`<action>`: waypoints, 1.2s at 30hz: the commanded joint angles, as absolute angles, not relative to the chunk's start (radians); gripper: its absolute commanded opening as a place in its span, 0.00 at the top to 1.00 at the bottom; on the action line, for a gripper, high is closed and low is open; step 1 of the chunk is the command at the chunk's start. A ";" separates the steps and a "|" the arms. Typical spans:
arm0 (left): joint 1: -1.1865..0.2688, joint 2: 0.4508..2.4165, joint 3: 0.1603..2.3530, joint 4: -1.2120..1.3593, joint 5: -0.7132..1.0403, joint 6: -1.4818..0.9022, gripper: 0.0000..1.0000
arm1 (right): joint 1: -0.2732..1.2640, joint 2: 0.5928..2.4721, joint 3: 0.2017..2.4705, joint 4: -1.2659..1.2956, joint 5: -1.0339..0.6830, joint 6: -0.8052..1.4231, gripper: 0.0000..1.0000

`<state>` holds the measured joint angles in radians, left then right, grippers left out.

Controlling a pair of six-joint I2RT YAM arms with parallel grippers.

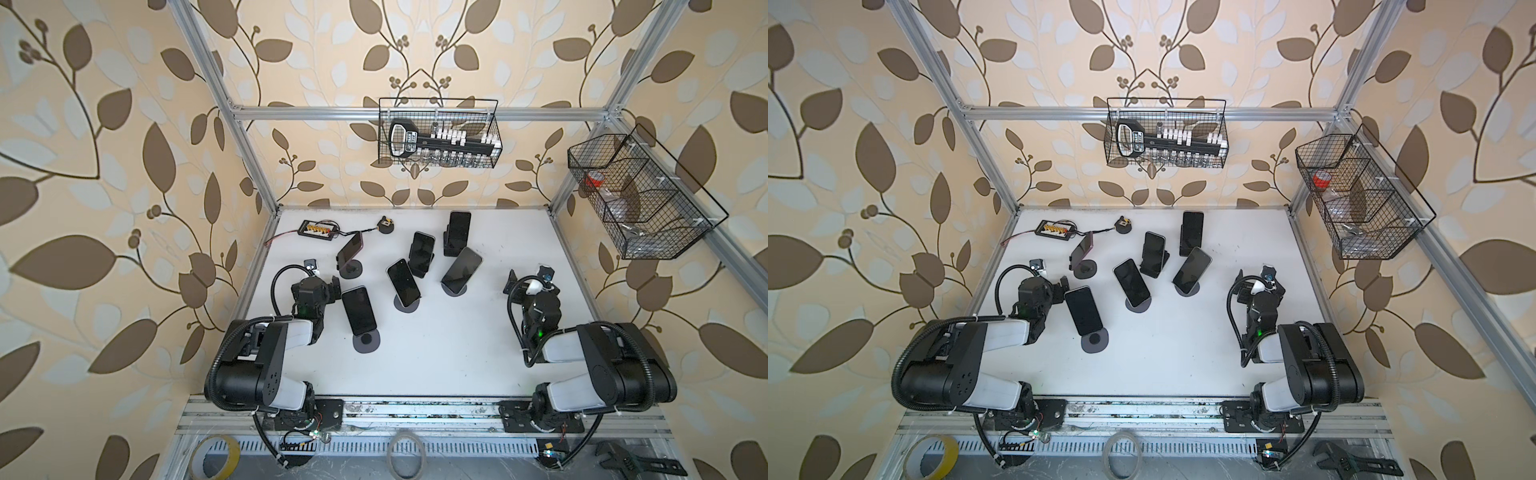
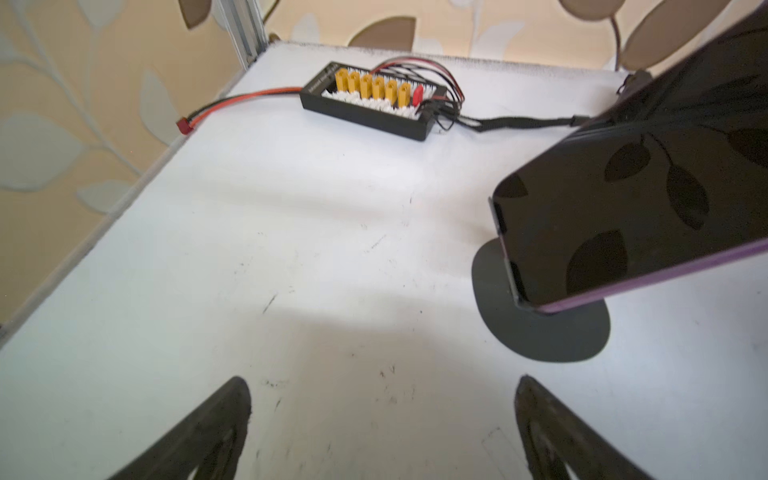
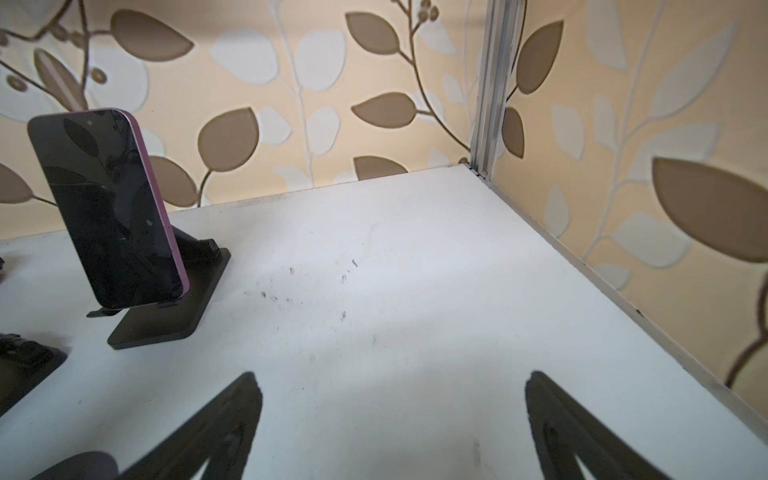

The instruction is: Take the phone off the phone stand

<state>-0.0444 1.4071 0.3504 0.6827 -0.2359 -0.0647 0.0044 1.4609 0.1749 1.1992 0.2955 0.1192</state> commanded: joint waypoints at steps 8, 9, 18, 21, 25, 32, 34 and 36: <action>-0.039 1.235 0.372 0.569 -0.367 -0.124 0.01 | 0.014 1.370 0.180 1.128 0.314 0.120 0.00; -0.039 1.225 0.373 0.565 -0.372 -0.127 0.01 | 0.015 1.347 0.201 1.074 0.314 0.118 0.01; -0.038 1.101 0.430 0.456 -0.445 -0.135 0.01 | 0.028 1.230 0.302 0.824 0.300 0.110 0.01; -0.039 1.054 0.475 0.386 -0.450 -0.134 0.01 | 0.034 1.195 0.362 0.691 0.288 0.157 0.01; -0.038 1.001 0.549 0.287 -0.413 -0.129 0.01 | 0.043 1.158 0.451 0.532 0.244 0.217 0.02; -0.038 0.934 0.728 0.107 -0.267 -0.050 0.01 | 0.058 1.074 0.590 0.289 0.103 0.343 0.04; -0.039 0.928 0.792 0.040 -0.200 -0.022 0.01 | 0.072 1.054 0.622 0.236 0.050 0.379 0.06; -0.040 0.917 0.836 -0.011 -0.127 0.001 0.01 | 0.102 1.034 0.642 0.201 0.019 0.404 0.08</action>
